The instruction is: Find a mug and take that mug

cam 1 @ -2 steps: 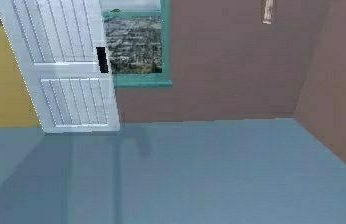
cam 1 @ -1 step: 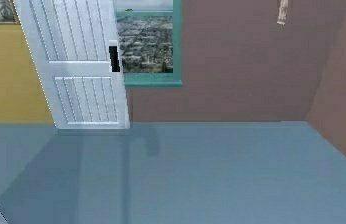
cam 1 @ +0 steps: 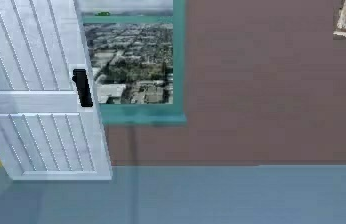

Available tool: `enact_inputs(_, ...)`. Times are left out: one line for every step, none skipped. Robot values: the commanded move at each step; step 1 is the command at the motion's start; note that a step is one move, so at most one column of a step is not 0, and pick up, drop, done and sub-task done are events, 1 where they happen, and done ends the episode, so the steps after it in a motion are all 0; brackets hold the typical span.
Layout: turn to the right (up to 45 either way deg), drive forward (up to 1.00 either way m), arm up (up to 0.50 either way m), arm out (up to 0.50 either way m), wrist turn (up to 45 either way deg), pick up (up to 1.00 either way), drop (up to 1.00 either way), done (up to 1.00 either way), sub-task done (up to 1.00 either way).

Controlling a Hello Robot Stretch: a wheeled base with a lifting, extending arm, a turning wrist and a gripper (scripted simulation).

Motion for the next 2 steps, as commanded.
enact_inputs(-42.0,0.0,0.0,0.0,0.0,0.0,0.0,0.0,0.0)
enact_inputs(0.0,0.6,0.0,0.0,0.0,0.0,0.0,0.0,0.0)
